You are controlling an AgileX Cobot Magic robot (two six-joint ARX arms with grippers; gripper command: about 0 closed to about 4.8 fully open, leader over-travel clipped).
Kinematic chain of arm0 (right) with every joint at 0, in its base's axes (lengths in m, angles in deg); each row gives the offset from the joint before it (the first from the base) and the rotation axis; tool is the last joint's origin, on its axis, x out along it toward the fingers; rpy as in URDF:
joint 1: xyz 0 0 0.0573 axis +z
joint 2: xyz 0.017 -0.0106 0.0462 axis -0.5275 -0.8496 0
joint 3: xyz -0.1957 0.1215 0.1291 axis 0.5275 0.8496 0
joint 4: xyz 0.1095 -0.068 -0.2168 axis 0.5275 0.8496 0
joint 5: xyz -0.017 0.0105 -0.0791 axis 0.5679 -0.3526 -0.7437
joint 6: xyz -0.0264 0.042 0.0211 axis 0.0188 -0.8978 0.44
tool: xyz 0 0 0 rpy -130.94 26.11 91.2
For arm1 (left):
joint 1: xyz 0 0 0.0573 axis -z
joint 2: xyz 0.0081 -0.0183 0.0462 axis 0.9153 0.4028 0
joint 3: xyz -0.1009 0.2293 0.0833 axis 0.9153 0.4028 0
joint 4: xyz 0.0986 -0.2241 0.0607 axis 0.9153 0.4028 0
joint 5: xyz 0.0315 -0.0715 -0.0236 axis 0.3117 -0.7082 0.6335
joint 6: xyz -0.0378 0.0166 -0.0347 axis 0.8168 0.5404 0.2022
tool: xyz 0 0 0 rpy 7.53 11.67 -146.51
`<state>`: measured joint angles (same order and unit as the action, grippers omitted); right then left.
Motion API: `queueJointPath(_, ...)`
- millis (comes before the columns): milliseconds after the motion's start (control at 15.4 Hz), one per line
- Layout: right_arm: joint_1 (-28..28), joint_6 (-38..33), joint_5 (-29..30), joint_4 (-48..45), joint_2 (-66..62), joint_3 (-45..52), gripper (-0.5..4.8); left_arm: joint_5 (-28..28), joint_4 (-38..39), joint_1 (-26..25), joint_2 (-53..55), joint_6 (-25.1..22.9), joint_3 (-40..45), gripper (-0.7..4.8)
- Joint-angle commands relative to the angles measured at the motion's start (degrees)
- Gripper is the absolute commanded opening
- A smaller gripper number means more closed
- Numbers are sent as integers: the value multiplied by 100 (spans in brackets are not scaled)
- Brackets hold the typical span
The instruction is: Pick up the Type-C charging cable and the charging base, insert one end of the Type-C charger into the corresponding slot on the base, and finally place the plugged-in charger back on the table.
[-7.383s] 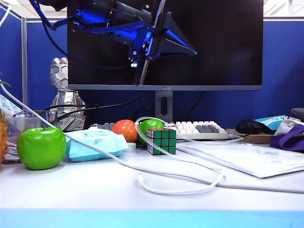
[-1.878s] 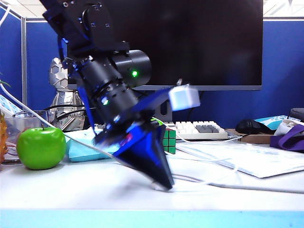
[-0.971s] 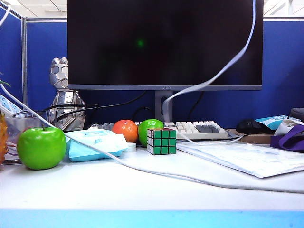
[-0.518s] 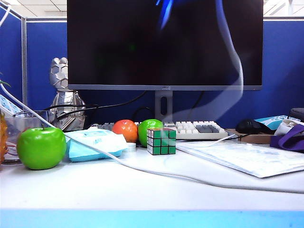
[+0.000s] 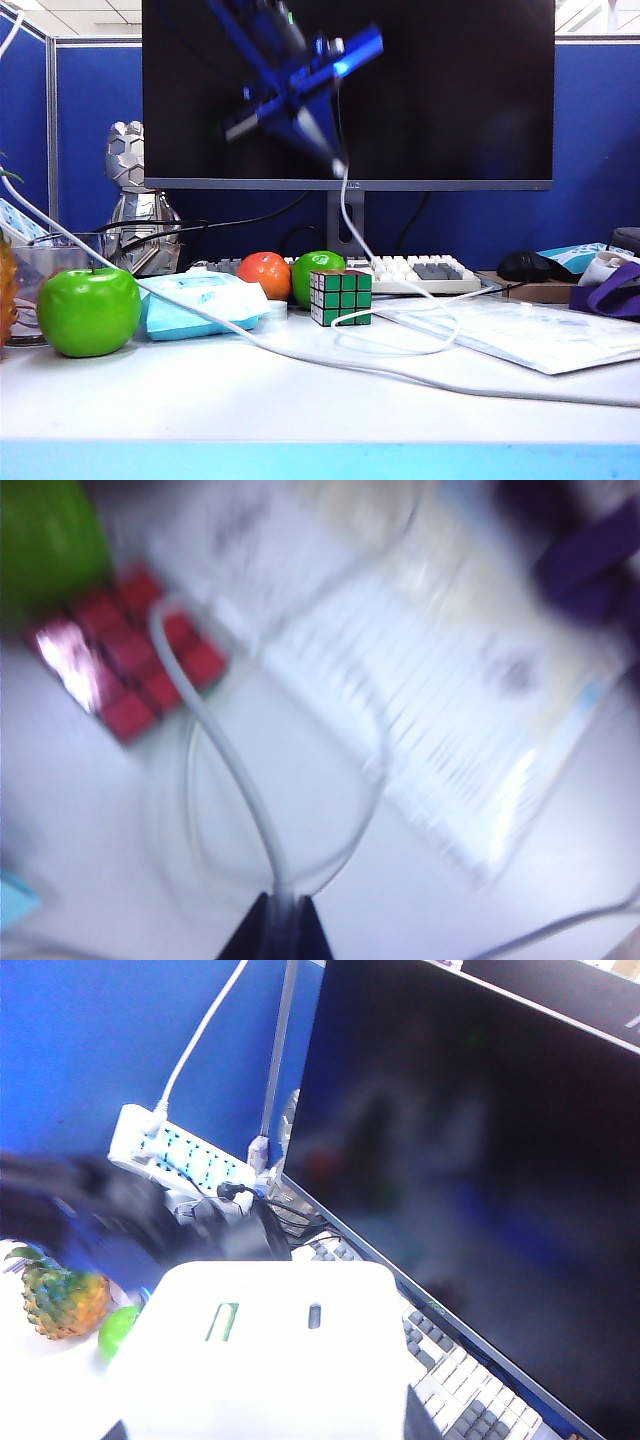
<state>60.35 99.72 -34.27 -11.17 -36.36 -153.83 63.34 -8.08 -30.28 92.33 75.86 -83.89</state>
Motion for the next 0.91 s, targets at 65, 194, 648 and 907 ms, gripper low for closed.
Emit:
queueJointPath(65, 7, -7, -7, -120, 26, -22, -1, -35, 407, 90, 533, -208, -9, -5)
queueJointPath(194, 7, -7, 17, -90, 26, -22, -1, -76, 442, 173, 979, -223, -9, -5)
queueJointPath(648, 7, -7, 61, 17, 24, -22, -1, -411, 369, 332, 1871, -249, 4, 54)
queueJointPath(907, 7, -7, 61, 20, 17, -22, -1, -767, 361, 330, 1864, -365, 4, 151)
